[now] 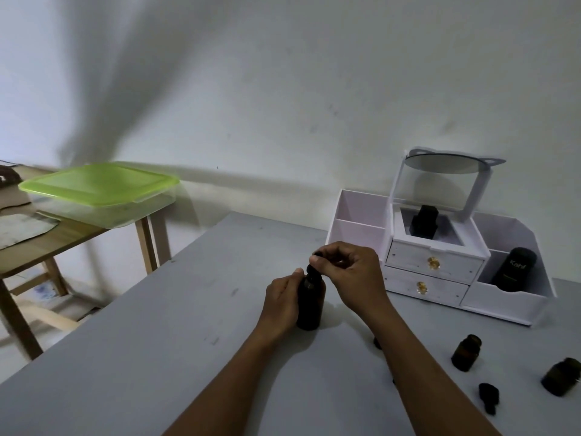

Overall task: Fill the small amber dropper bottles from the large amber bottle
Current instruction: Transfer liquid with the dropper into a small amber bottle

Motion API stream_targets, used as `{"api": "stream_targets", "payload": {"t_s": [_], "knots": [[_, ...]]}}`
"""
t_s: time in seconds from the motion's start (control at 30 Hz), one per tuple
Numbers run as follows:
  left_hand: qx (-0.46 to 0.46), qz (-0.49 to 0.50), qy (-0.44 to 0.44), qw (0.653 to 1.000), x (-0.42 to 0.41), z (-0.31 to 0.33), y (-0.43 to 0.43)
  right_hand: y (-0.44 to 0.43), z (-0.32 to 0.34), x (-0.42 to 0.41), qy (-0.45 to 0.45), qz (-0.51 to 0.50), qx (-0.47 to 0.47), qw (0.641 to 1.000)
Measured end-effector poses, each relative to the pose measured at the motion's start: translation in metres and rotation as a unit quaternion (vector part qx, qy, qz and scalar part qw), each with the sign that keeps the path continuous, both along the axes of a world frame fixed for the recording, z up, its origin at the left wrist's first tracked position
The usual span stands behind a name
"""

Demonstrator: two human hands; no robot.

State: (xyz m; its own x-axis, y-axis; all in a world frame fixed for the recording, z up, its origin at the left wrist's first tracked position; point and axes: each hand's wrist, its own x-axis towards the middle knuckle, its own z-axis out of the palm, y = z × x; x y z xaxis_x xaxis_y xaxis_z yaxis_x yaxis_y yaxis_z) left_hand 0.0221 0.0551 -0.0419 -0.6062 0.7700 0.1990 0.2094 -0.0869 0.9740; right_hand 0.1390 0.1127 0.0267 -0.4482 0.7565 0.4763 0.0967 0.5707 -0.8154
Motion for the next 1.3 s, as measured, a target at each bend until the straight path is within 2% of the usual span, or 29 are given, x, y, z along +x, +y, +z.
{"api": "stream_targets", "payload": {"t_s": [0.53, 0.73, 0.9, 1.3], "knots": [[-0.016, -0.001, 0.006, 1.0, -0.0007, -0.0037, 0.0028, -0.0007, -0.0018, -0.0006, 0.021, -0.006, 0.011, 1.0], [0.04, -0.012, 0.008, 0.999, 0.0023, 0.0, -0.0008, -0.0008, -0.003, -0.002, 0.014, -0.014, 0.02, 1.0], [0.086, -0.018, 0.048, 0.995, -0.0011, -0.0012, -0.0019, -0.002, -0.0009, -0.0024, 0.02, -0.018, 0.019, 0.999], [0.094, -0.019, 0.045, 0.994, -0.001, -0.003, -0.0032, -0.004, 0.0064, -0.0006, 0.041, -0.008, 0.017, 0.999]]}}
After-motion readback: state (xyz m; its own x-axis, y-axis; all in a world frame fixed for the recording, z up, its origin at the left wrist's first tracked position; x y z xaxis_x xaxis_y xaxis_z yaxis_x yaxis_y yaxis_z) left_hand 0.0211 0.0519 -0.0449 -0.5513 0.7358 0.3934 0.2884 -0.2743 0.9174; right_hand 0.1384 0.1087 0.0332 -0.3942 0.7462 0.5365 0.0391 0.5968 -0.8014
